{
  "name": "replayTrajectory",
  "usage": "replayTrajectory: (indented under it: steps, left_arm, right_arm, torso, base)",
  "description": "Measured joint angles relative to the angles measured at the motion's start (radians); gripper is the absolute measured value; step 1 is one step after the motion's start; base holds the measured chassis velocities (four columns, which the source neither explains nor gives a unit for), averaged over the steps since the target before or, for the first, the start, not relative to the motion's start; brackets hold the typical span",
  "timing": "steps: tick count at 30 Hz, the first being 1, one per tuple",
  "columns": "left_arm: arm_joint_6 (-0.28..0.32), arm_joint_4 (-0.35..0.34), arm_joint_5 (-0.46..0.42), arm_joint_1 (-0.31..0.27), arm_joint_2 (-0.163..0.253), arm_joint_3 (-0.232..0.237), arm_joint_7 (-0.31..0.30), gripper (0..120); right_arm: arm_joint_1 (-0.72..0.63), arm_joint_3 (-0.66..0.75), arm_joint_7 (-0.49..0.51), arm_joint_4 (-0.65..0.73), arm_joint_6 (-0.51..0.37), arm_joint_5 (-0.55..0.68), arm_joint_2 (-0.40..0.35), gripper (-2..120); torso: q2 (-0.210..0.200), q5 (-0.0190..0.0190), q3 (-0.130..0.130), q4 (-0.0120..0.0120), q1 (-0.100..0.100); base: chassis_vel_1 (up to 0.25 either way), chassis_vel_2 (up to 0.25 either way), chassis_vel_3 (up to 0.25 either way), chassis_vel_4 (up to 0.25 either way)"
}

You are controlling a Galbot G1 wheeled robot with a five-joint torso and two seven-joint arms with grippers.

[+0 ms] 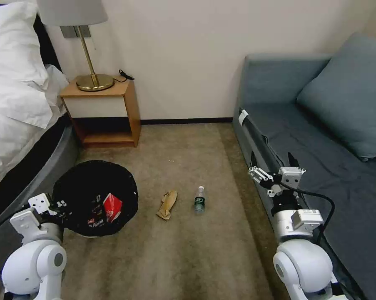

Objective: Pick up the trash bin, then pick up the garbage on the floor and place it into the trash bin.

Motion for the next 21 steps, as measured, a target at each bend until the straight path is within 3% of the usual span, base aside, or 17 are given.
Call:
replayTrajectory:
  steps: [8, 21]
  left_arm:
    - [-0.001, 0.006, -0.001, -0.004, -0.001, -0.001, 0.0, 3]
    - [-0.002, 0.008, -0.003, -0.009, -0.001, -0.007, 0.0, 3]
  right_arm:
    - [0.028, 0.035, 0.0, -0.025, -0.029, 0.019, -0.001, 100]
    - [0.0, -0.019, -0.024, -0.039, 0.026, -0.015, -0.001, 100]
  torso:
    - [0.0, 0.0, 0.0, 0.0, 0.0]
    - [0.0, 0.0, 0.0, 0.0, 0.0]
  base:
    - [0.0, 0.0, 0.0, 0.0]
    - [0.0, 0.0, 0.0, 0.0]
